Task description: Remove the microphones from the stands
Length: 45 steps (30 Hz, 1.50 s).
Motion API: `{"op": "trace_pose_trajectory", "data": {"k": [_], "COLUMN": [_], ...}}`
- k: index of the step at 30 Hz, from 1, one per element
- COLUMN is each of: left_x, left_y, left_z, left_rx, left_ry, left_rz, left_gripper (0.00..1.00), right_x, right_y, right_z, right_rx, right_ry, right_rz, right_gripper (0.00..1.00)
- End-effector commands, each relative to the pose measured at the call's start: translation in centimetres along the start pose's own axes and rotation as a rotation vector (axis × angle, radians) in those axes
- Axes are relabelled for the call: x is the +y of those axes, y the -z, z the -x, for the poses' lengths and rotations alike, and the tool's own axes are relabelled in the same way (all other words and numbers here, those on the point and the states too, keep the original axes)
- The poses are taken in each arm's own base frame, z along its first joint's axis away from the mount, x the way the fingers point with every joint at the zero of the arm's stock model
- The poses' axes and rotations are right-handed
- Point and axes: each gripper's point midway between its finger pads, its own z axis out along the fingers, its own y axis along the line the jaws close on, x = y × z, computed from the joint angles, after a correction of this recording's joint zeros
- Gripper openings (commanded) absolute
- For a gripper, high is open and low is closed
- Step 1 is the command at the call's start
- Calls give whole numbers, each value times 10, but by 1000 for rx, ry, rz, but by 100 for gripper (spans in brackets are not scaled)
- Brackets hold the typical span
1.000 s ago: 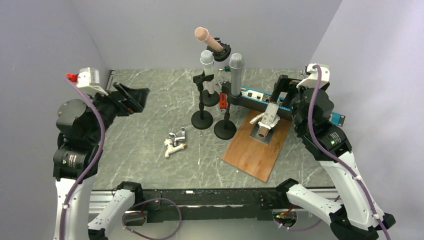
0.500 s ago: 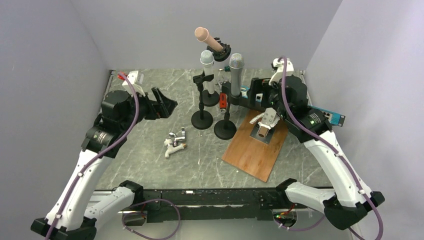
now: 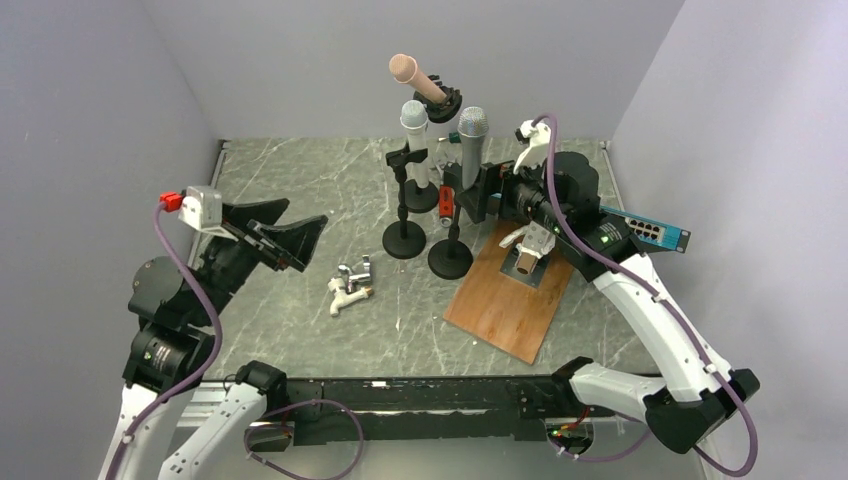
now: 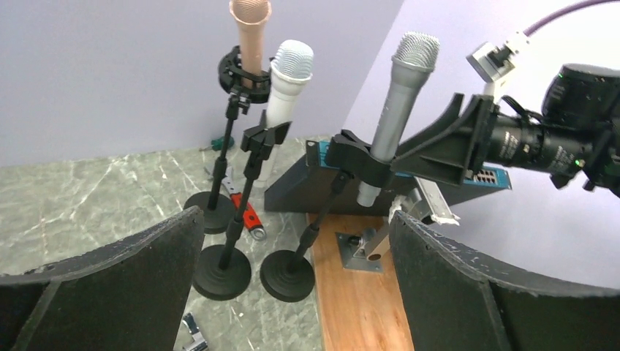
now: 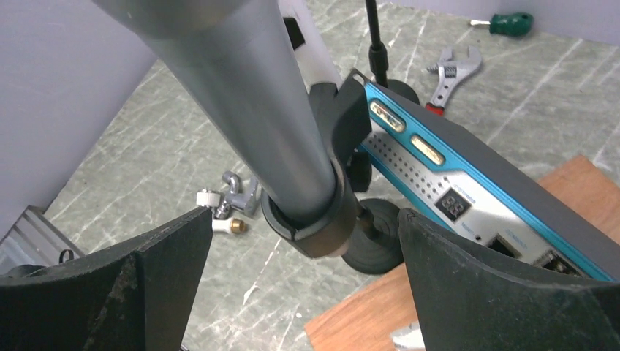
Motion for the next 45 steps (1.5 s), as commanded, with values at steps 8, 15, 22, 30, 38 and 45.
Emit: {"op": "trace_pose_trajectory", "data": {"k": [8, 15, 22, 30, 38, 45], "left_x": [-64, -77, -96, -113, -96, -78], "left_y": [-15, -31, -47, -68, -83, -71], "left_z": [-20, -39, -70, -98, -82, -69], "left_rx": [117, 250, 370, 443, 382, 284], "left_ry": [23, 89, 83, 28, 12, 9], "left_rz": [-418, -517, -544, -531, -393, -300], "left_gripper": [99, 99, 99, 99, 99, 100], "right_x": [21, 24, 35, 33, 81, 106], "right_y": [-14, -17, -26, -26, -1, 7], "right_z": [38, 44, 35, 20, 21, 11], "right_rx": [-151, -192, -153, -107, -117, -64], "right_ry": [7, 35, 63, 148, 152, 120], "right_rz": [112, 136, 210, 227, 504, 683], "right_gripper": [97, 84, 55, 22, 11, 0]}}
